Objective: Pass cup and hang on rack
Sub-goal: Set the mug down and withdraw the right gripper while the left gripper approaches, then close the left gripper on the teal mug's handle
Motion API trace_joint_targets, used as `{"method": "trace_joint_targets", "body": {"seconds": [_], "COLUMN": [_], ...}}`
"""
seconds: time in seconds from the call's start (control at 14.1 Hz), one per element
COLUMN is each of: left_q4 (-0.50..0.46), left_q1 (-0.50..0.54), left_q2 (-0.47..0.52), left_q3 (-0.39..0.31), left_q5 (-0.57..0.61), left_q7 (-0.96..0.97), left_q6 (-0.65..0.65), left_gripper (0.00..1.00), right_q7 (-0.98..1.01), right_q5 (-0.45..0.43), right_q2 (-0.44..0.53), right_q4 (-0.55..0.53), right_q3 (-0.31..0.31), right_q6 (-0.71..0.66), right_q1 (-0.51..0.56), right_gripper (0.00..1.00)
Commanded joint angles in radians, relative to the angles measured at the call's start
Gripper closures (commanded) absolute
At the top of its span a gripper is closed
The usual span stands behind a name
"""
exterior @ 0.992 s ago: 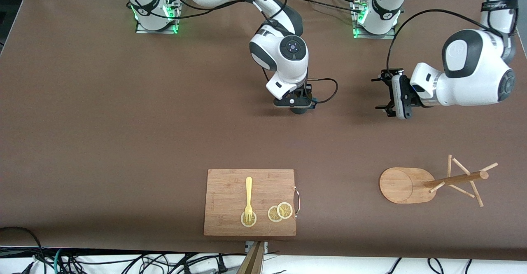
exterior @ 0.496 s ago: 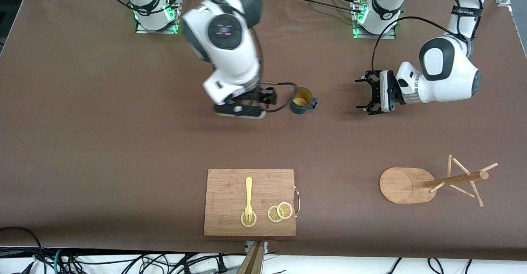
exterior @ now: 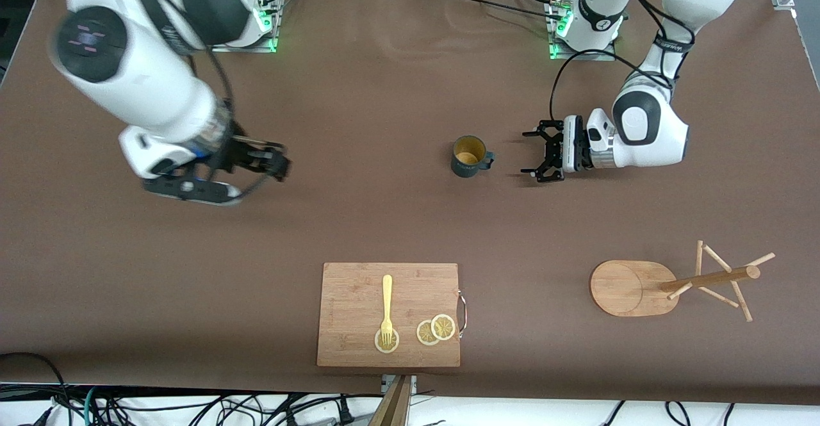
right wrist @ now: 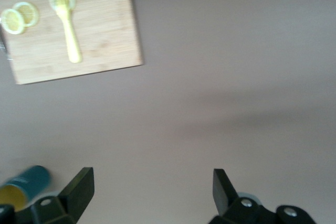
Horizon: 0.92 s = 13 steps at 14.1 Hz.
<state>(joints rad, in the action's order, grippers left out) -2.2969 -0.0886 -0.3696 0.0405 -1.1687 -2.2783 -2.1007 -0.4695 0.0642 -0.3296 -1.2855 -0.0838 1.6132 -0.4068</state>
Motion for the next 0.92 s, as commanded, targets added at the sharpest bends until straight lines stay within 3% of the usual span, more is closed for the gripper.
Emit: {"method": "trace_joint_targets", "body": {"seconds": [0.0, 0.14, 0.35, 0.71, 0.85], "left_q4": [0.010, 0.010, 0.022, 0.040, 0.046], "left_q1": [-0.022, -0.049, -0.075, -0.108, -0.109], "left_q2": [-0.063, -0.104, -0.141, -0.172, -0.173], "left_q3": [-0.002, -0.002, -0.001, 0.035, 0.062], "left_q5": [-0.118, -0.211, -0.236, -0.382, -0.400], "left_q7": [-0.183, -0.251, -0.286, -0.377, -0.379], "left_q6": [-0.021, -0.021, -0.038, -0.060, -0.099], "left_gripper": [0.00, 0.00, 0.00, 0.00, 0.00], "right_q7": [0.147, 0.227, 0.403, 0.410, 0.410], "right_q5": [0.017, 0.014, 0.014, 0.000, -0.006], "right_q2": [0.210, 0.230, 0.234, 0.230, 0.227], "right_q4": [-0.219, -0.216, -0.215, -0.209, -0.212], "right_q3": [-0.104, -0.180, -0.270, -0.271, -0.236], "right_q6": [-0.015, -0.073, -0.098, -0.101, -0.101], "right_q1": [-0.007, -0.007, -0.007, -0.007, 0.028], "right_gripper": [0.00, 0.00, 0.00, 0.00, 0.00]}}
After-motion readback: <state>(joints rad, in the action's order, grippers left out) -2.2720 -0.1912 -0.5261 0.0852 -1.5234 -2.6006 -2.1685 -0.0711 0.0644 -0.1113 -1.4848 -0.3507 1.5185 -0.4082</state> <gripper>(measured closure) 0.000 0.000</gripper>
